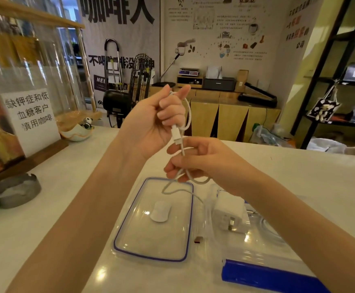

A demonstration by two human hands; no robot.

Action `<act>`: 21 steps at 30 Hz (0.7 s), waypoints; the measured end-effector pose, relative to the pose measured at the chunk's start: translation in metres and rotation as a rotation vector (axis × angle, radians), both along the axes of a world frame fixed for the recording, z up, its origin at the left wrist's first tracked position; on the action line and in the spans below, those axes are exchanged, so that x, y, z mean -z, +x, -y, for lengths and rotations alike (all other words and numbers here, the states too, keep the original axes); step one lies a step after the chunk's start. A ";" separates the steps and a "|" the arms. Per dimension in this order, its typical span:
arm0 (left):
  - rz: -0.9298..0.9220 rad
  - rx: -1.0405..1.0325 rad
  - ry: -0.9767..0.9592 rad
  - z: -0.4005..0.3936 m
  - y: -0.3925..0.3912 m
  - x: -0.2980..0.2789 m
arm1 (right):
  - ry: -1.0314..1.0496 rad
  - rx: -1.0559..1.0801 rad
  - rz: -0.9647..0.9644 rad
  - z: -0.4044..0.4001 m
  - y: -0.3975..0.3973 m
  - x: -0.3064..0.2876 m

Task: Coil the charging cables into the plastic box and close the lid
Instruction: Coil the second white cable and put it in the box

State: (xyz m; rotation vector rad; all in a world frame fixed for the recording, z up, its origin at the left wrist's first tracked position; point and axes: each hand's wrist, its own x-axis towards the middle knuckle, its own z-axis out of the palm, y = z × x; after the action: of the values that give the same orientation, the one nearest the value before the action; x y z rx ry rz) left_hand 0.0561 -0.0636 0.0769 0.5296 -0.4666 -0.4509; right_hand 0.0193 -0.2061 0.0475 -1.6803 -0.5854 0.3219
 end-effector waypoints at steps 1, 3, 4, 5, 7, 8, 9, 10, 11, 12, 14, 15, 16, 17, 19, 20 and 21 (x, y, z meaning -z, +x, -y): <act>0.016 -0.049 -0.009 0.002 0.001 0.001 | 0.016 -0.006 -0.065 0.000 -0.003 0.000; 0.060 -0.155 0.014 0.004 0.002 0.002 | 0.034 0.015 -0.152 -0.001 -0.008 0.000; 0.079 -0.208 0.035 0.005 0.003 0.002 | 0.038 0.038 -0.174 -0.001 -0.010 0.000; 0.100 -0.263 0.062 0.005 0.004 0.003 | 0.038 0.065 -0.179 -0.001 -0.011 0.000; 0.169 -0.408 0.141 0.008 0.006 0.006 | 0.028 0.109 -0.162 -0.002 -0.013 0.000; 0.214 -0.486 0.186 0.010 0.005 0.007 | 0.021 0.119 -0.153 -0.002 -0.014 0.000; 0.260 -0.561 0.230 0.012 0.006 0.009 | 0.014 0.123 -0.147 -0.003 -0.016 0.001; 0.307 -0.631 0.269 0.013 0.006 0.011 | 0.003 0.119 -0.144 -0.004 -0.019 0.002; 0.359 -0.698 0.310 0.014 0.007 0.012 | -0.013 0.110 -0.140 -0.005 -0.022 0.004; 0.412 -0.762 0.360 0.014 0.008 0.014 | -0.036 0.104 -0.138 -0.007 -0.024 0.005; 0.522 -0.884 0.522 0.014 0.010 0.019 | -0.092 0.108 -0.135 -0.009 -0.029 0.006; 0.586 -0.936 0.638 0.015 0.010 0.022 | -0.125 0.112 -0.126 -0.009 -0.030 0.006; 0.651 -0.961 0.761 0.015 0.010 0.024 | -0.161 0.115 -0.106 -0.008 -0.031 0.004; 0.710 -0.950 0.886 0.016 0.009 0.025 | -0.199 0.115 -0.077 -0.007 -0.032 0.002; 0.808 -0.832 1.116 0.016 0.008 0.026 | -0.250 0.123 -0.008 -0.001 -0.034 -0.005; 0.856 -0.757 1.233 0.014 0.008 0.026 | -0.263 0.133 0.031 0.003 -0.034 -0.009; 0.899 -0.685 1.341 0.012 0.007 0.025 | -0.269 0.147 0.074 0.008 -0.035 -0.014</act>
State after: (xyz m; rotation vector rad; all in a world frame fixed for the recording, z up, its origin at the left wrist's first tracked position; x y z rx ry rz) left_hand 0.0633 -0.0755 0.0521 2.1548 -0.7531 0.2579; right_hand -0.0158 -0.2143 0.0616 -1.9901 -0.4853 0.2405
